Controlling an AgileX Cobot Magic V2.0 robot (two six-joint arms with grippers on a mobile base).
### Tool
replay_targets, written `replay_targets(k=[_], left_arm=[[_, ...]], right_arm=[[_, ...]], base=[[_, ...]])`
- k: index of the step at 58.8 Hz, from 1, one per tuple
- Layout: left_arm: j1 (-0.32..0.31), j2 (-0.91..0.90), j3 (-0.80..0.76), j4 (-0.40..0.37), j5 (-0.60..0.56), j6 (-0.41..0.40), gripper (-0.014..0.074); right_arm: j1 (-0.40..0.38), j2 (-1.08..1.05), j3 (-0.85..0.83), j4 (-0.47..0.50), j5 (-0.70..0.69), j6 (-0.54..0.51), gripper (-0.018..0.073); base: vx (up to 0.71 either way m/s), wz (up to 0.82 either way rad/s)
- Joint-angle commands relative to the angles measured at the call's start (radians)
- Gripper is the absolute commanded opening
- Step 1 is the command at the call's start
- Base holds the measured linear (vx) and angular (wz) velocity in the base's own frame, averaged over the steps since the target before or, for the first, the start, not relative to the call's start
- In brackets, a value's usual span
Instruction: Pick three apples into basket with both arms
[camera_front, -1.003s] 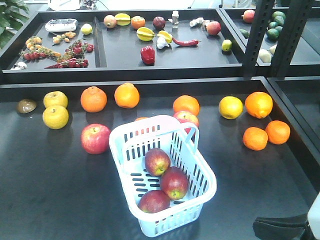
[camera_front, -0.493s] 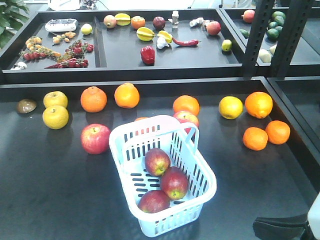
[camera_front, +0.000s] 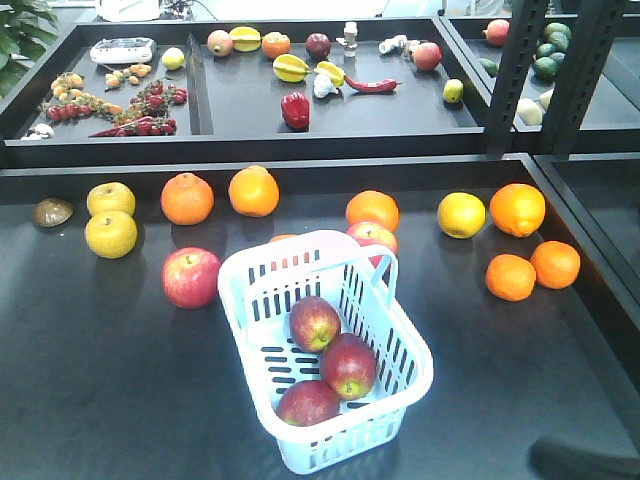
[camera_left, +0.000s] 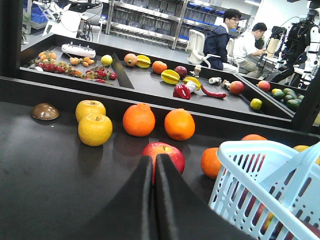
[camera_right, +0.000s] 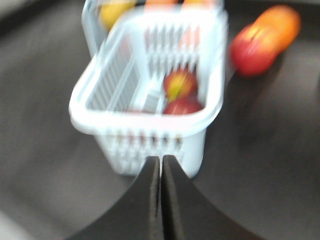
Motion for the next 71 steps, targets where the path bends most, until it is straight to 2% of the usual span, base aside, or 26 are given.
replay_targets(k=[1, 8, 16, 23, 29, 34, 38, 46, 58, 71], left_arm=[[0.001, -0.013, -0.025, -0.004, -0.065, -0.010, -0.0006], [0.001, -0.013, -0.025, -0.004, -0.065, -0.010, -0.0006], [0.001, -0.013, -0.025, -0.004, -0.065, -0.010, -0.0006], [0.001, -0.013, -0.025, -0.004, -0.065, -0.010, -0.0006], [0.001, -0.013, -0.025, -0.004, -0.065, -0.010, -0.0006], [0.001, -0.013, -0.025, -0.004, -0.065, -0.010, -0.0006], [0.001, -0.013, -0.025, -0.004, -0.065, -0.010, -0.0006], [0.001, -0.012, -0.025, -0.004, -0.065, -0.010, -0.0006], [0.001, -0.012, -0.025, -0.004, -0.065, -0.010, -0.0006], [0.001, -0.012, -0.025, -0.004, -0.065, -0.010, -0.0006]], right_arm=[[-0.016, -0.075, 0.030, -0.073, -0.177, 0.106, -0.0005], [-0.078, -0.163, 0.071, -0.231, -0.183, 0.265, -0.0005], [-0.197, -0.252, 0.083, -0.402, -0.123, 0.463, -0.0005], [-0.267, -0.318, 0.083, -0.506, -0.069, 0.539, -0.0005], [-0.290, -0.356, 0.123, -0.513, -0.078, 0.560, -0.0005], [-0.290, -0.377, 0.218, -0.493, -0.203, 0.569, -0.0005], [-0.290, -0.381, 0.203, -0.486, -0.161, 0.559, -0.0005], [-0.290, -0.381, 0.210, -0.488, -0.217, 0.558, -0.0005], [-0.290, -0.381, 0.210, -0.506, -0.391, 0.536, -0.0005], [-0.290, -0.381, 0.210, -0.506, -0.402, 0.530, -0.0005]], base=[[0.00, 0.00], [0.00, 0.00], [0.00, 0.00], [0.00, 0.00], [0.00, 0.00], [0.00, 0.00], [0.00, 0.00], [0.00, 0.00], [0.00, 0.00], [0.00, 0.00]])
